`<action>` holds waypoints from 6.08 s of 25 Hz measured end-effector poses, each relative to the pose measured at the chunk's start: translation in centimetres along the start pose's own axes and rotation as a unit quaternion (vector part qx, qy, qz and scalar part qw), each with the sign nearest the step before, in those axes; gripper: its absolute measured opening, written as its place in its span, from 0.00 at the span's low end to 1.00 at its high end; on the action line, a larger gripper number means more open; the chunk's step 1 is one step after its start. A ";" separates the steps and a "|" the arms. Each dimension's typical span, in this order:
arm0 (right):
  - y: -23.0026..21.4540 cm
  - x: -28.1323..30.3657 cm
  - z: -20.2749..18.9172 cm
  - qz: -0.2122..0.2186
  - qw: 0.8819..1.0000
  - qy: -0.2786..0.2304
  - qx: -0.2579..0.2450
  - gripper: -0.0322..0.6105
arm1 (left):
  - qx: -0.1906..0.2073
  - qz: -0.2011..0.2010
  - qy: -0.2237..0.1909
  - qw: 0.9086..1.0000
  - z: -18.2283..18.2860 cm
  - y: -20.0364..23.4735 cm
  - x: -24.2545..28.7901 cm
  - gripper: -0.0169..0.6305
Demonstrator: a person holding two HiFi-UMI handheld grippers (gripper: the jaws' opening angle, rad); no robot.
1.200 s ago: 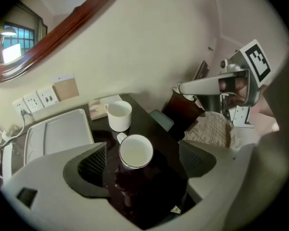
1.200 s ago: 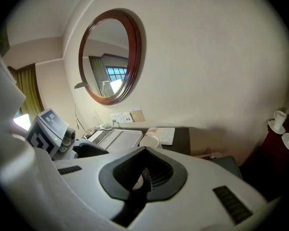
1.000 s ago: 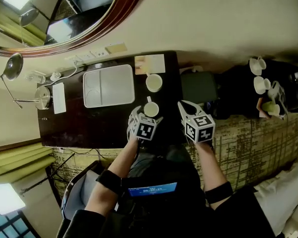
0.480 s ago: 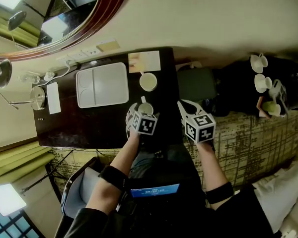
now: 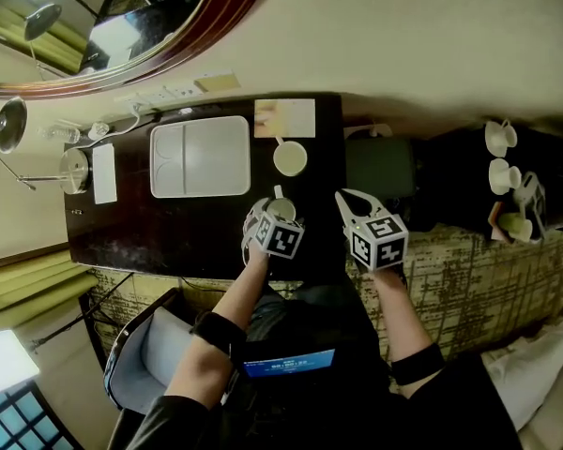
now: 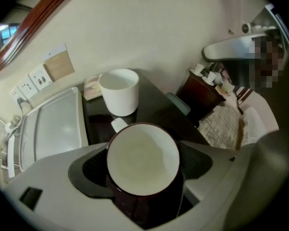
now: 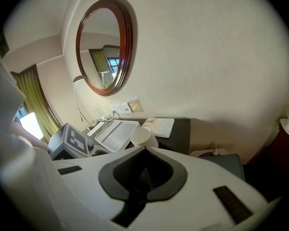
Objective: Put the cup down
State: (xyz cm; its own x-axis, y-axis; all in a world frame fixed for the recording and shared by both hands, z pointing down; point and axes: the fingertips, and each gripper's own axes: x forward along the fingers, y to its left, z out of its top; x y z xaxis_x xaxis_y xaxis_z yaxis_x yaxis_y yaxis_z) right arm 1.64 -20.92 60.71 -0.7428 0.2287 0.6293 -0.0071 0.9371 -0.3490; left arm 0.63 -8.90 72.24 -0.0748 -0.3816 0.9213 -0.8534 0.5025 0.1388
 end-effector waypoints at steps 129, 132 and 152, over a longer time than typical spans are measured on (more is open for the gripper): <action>18.3 6.6 3.4 0.110 0.987 0.044 -0.106 0.05 | -0.146 0.101 -0.294 0.939 -2.2 17.0 -25.4 0.03; 18.4 6.1 3.6 0.110 0.988 0.044 -0.098 0.05 | -0.135 0.098 -0.303 0.938 -1.6 16.7 -25.1 0.03; 4.1 3.0 -1.5 0.004 0.999 0.047 0.008 0.05 | -0.070 -0.017 -0.186 0.980 8.4 5.1 -10.1 0.70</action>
State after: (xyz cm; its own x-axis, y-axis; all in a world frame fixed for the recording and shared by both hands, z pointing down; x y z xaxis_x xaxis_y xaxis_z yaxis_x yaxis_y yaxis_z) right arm 0.33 -15.96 62.19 -0.6767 0.2608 0.6886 -0.0132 0.9307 -0.3655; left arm -7.28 -8.99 60.60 -0.2535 -0.6425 0.7231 -0.7807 0.5773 0.2392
